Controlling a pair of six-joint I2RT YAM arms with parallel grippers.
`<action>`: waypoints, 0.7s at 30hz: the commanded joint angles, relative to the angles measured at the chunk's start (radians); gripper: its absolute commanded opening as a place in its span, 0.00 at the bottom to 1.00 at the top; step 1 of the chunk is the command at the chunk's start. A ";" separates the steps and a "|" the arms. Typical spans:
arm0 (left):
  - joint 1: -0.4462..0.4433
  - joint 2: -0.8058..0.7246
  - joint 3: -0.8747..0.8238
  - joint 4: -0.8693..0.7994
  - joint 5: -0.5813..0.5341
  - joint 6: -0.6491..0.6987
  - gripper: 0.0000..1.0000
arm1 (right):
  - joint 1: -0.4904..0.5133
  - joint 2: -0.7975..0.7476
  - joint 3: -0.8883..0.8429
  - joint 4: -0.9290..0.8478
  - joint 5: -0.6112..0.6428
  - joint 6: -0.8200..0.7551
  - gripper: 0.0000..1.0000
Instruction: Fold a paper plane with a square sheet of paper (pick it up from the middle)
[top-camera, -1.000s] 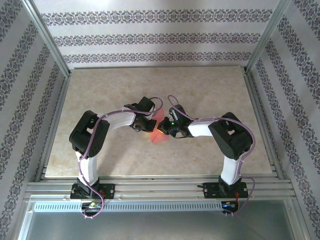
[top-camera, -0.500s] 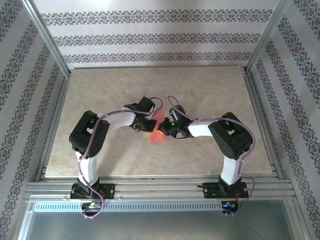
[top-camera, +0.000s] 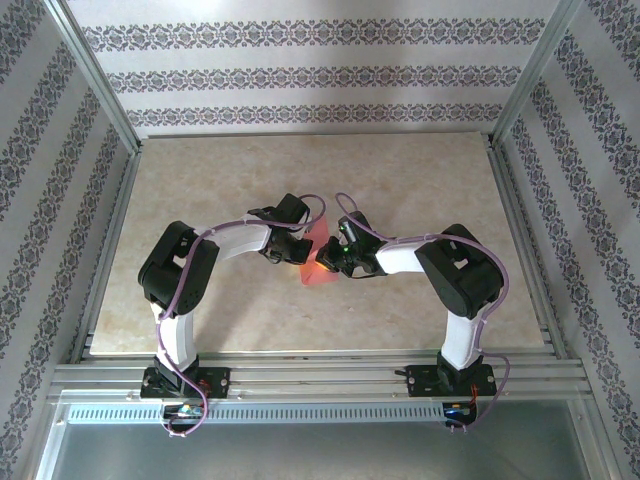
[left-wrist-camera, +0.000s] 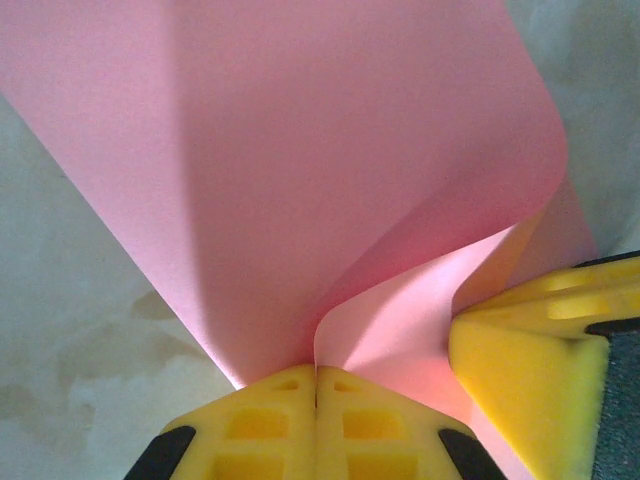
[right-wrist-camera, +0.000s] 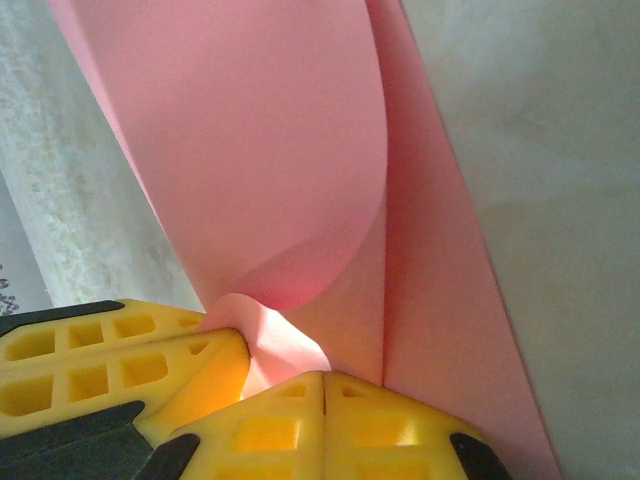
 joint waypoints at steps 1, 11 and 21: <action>0.023 -0.002 -0.021 -0.047 -0.013 0.002 0.01 | -0.015 -0.027 -0.014 -0.027 0.012 -0.003 0.06; 0.023 0.003 -0.022 -0.048 -0.001 0.012 0.01 | -0.018 -0.013 0.046 -0.026 -0.005 -0.025 0.06; 0.023 -0.002 -0.017 -0.056 0.002 0.014 0.01 | -0.015 0.031 0.040 -0.077 0.010 -0.033 0.05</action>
